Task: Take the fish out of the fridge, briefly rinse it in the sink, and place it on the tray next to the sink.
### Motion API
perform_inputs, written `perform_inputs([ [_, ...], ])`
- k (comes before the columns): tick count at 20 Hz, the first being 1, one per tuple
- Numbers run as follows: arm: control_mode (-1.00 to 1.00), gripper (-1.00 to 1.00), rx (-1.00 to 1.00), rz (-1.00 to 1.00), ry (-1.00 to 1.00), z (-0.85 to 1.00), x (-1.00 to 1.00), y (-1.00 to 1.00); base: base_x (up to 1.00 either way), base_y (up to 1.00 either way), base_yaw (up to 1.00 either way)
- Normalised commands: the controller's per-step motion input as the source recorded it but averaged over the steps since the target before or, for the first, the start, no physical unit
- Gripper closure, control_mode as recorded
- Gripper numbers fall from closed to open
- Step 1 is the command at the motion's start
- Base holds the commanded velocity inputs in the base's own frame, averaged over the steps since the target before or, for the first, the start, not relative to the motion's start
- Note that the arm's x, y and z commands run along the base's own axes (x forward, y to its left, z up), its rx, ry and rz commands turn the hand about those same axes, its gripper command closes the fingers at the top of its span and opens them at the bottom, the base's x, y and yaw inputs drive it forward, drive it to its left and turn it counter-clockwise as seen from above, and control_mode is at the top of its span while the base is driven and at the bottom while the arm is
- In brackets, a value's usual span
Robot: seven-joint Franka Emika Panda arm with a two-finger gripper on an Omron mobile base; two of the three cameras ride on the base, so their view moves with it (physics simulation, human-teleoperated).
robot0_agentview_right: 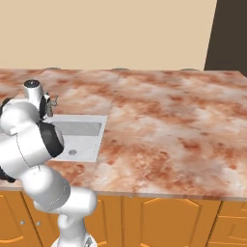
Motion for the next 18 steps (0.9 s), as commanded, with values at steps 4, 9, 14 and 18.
perform_inputs([
  [4,-1.0,1.0,-0.03,-0.1,0.01,-0.08,0.08,0.07,0.0,0.0,0.0],
  [9,-1.0,1.0,-0.05,-0.02,0.02,-0.16,0.01,0.01,0.0,0.0,0.0],
  [14,-1.0,1.0,-0.05,-0.02,0.0,-0.09,0.11,0.11,0.0,0.0,0.0],
  [18,-1.0,1.0,-0.07,-0.02,0.0,-0.1,0.15,0.21,0.0,0.0,0.0],
])
